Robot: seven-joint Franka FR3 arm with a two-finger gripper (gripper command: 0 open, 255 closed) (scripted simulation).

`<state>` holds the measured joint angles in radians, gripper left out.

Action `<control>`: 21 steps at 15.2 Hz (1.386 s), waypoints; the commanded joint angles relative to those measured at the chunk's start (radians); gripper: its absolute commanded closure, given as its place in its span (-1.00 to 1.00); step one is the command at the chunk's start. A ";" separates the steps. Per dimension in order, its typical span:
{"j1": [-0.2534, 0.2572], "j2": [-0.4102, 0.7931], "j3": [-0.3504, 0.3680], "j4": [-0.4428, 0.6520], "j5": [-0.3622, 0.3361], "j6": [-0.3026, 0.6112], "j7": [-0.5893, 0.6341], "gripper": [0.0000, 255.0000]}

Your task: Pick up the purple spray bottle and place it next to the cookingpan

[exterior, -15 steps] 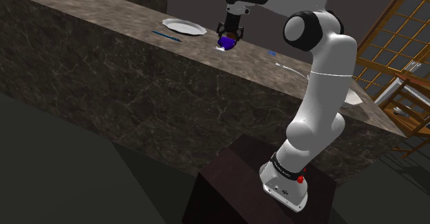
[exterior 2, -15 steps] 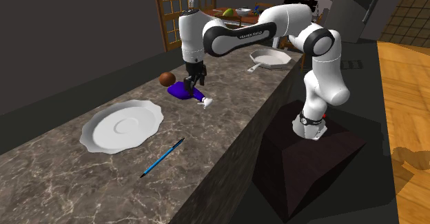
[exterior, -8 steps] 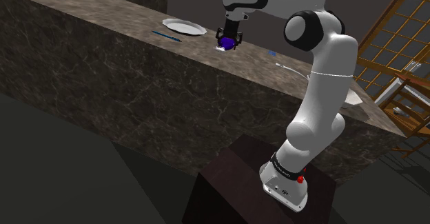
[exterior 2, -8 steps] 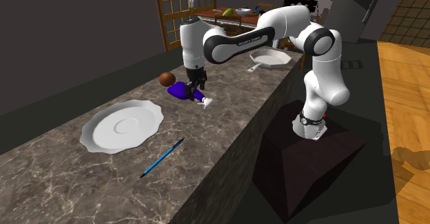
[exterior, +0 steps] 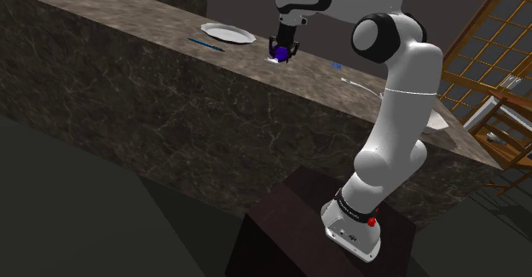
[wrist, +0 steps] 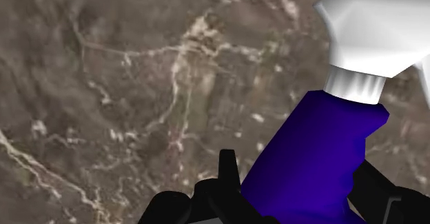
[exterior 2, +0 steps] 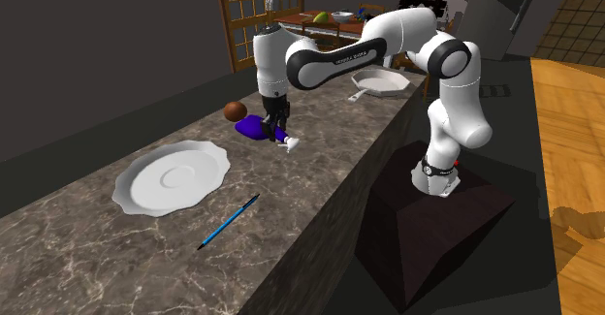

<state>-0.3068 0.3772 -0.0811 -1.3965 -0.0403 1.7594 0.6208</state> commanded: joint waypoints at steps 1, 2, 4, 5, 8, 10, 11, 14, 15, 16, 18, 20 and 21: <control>0.000 0.000 0.000 0.000 0.000 0.000 0.000 1.00; 0.000 0.000 0.000 0.000 0.000 0.000 0.000 1.00; 0.000 0.000 0.000 0.000 0.000 0.000 0.000 1.00; 0.000 0.000 0.000 0.000 0.000 0.000 0.000 1.00; 0.000 0.000 0.000 0.014 0.000 -0.013 -0.001 1.00; -0.001 0.002 0.000 0.043 0.000 -0.041 -0.002 1.00; -0.001 0.003 0.000 0.058 0.001 -0.055 -0.003 1.00; -0.001 0.009 -0.001 0.107 0.001 -0.098 -0.006 1.00; -0.002 0.011 -0.001 0.124 0.002 -0.113 -0.006 1.00; -0.002 0.014 -0.001 0.142 0.002 -0.128 -0.007 1.00; -0.003 0.021 -0.001 0.180 0.002 -0.159 -0.009 1.00; -0.004 0.030 -0.001 0.221 0.003 -0.190 -0.011 1.00; -0.004 0.035 -0.001 0.243 0.004 -0.207 -0.012 1.00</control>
<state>-0.3099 0.4027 -0.0821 -1.1844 -0.0375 1.5731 0.6103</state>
